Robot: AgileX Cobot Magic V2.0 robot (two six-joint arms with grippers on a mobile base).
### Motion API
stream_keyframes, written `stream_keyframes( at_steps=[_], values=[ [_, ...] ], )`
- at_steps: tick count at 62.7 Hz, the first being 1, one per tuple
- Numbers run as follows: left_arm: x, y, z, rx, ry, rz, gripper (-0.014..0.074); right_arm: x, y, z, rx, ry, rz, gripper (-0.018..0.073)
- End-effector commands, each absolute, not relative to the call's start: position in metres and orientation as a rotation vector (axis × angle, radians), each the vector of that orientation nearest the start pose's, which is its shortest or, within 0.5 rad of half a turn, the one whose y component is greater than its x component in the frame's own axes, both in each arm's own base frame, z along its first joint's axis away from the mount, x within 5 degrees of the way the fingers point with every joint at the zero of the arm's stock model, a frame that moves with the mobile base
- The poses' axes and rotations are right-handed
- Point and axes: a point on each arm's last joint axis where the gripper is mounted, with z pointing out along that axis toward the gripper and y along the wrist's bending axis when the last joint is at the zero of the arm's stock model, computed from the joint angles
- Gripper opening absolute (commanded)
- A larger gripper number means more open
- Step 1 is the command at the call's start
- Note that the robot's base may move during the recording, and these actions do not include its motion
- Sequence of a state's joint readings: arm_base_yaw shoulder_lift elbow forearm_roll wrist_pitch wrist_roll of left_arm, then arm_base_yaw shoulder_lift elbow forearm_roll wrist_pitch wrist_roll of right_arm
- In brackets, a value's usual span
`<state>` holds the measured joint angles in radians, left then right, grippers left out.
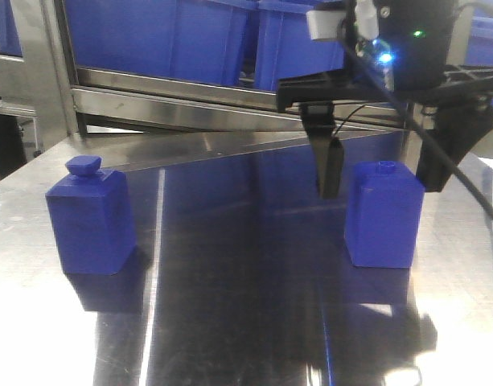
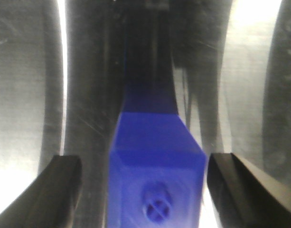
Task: Pick and sort blue part to right shelf
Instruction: 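Lower the open right gripper around the blue bottle nearest it, then close the right gripper on the blue bottle and lift it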
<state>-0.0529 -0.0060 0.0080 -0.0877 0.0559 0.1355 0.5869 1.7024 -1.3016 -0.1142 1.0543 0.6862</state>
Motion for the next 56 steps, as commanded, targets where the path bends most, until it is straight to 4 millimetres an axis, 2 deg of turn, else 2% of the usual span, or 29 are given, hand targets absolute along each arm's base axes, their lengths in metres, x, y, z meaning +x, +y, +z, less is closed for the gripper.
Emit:
stream_keyframes(
  at_steps=[1,9,43,56],
  values=[
    [0.0552,-0.0027,0.2068,0.062,1.457,-0.012,0.0122,0.2884,0.1770,0.2673,0.098,2.844,0.133,0.0608],
    [0.0552,-0.0027,0.2068,0.062,1.457,-0.012,0.0122,0.2886,0.1764,0.2606,0.101,2.835,0.151,0.0608],
    [0.0552,-0.0027,0.2068,0.062,1.457,-0.012,0.0122,0.2888,0.1689,0.2582,0.113,2.868,0.087,0.0600],
    [0.0552,-0.0027,0.2068,0.062,1.457,-0.012,0.0122,0.2896,0.1694,0.2580,0.111,2.861,0.093,0.0467]
  ],
)
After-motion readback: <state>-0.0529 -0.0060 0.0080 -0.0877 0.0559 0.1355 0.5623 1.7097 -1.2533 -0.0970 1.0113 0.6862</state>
